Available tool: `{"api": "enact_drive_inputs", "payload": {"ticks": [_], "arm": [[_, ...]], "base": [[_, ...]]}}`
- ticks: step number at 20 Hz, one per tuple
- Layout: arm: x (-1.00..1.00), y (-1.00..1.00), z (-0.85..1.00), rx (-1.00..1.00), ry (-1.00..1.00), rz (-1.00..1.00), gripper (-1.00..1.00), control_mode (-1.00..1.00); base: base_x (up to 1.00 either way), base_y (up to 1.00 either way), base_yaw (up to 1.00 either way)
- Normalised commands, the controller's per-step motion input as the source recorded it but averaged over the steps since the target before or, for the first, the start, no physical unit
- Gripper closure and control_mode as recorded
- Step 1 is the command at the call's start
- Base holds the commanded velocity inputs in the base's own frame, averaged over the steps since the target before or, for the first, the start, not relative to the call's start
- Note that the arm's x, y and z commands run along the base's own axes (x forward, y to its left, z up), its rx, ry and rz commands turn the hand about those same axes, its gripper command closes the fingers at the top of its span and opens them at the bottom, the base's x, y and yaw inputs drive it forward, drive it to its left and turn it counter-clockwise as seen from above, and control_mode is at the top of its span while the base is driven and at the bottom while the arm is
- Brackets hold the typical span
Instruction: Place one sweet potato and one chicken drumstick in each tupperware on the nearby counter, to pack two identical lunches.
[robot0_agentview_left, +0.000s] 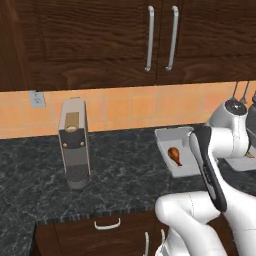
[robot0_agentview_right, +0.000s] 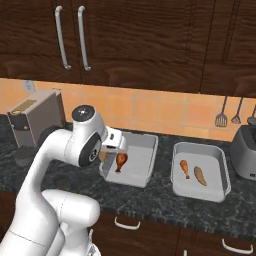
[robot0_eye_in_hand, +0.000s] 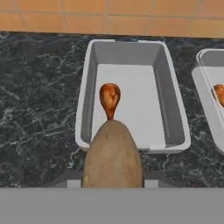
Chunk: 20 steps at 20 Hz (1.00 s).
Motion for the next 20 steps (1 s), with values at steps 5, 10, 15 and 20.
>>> {"api": "enact_drive_inputs", "payload": {"ticks": [5, 10, 15, 20], "arm": [[0.71, -0.38, -0.48, 0.0, 0.07, 0.0, 1.0, -1.0], [0.67, -0.12, -0.69, 0.0, 0.01, 0.0, 1.0, -1.0], [0.76, -0.01, -0.59, 0.0, 0.16, 0.0, 1.0, -1.0], [0.54, -0.31, -0.2, 0.0, 0.02, 0.0, 1.0, -1.0]], "base": [[0.0, 0.0, 0.0], [0.0, 0.0, 0.0], [0.0, 0.0, 0.0], [0.0, 0.0, 0.0]]}}
